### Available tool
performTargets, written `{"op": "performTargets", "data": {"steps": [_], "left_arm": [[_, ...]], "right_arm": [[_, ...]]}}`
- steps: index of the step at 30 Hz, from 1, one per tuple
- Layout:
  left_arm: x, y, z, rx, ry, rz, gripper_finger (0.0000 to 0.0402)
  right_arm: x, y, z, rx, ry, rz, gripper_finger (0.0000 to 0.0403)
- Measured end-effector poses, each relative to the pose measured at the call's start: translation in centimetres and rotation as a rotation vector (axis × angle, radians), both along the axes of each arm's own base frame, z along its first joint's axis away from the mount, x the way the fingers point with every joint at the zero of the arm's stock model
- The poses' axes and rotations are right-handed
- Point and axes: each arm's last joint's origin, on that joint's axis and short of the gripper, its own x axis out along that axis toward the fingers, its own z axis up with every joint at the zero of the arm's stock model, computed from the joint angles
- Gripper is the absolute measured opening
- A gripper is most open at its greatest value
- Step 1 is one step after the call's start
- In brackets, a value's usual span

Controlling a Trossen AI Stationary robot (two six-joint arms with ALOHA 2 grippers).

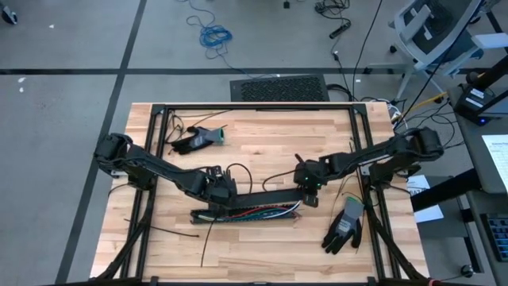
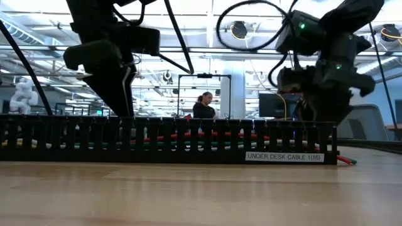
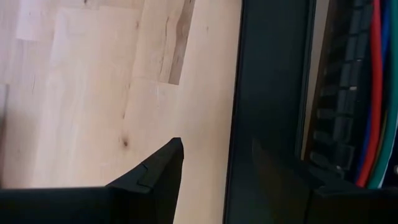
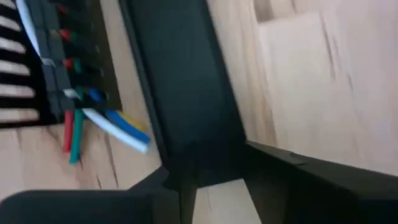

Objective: Ziptie cables
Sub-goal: Close the black cable duct

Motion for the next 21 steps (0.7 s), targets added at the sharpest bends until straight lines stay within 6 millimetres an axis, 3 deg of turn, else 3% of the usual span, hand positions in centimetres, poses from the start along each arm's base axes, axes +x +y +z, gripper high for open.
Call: {"op": "performTargets", "data": {"steps": [8, 13, 16, 21], "left_arm": [[0.0, 0.0, 0.0, -0.014, -0.012, 0.045, 0.0192], [0.0, -0.1, 0.0, -0.03, -0.016, 0.068, 0.0192], [0.0, -0.2, 0.0, -0.03, -0.016, 0.065, 0.0192], [0.0, -0.2, 0.0, -0.029, -0.015, 0.065, 0.0192]], "right_arm": [[1.3, -0.3, -1.6, -0.048, -0.002, 0.002, 0.0108], [1.5, -0.4, 0.3, -0.031, 0.005, 0.005, 0.0095], [2.4, -0.4, 2.0, -0.04, -0.086, 0.022, 0.0095], [2.4, -1.1, 1.5, -0.053, -0.042, 0.008, 0.0109]]}}
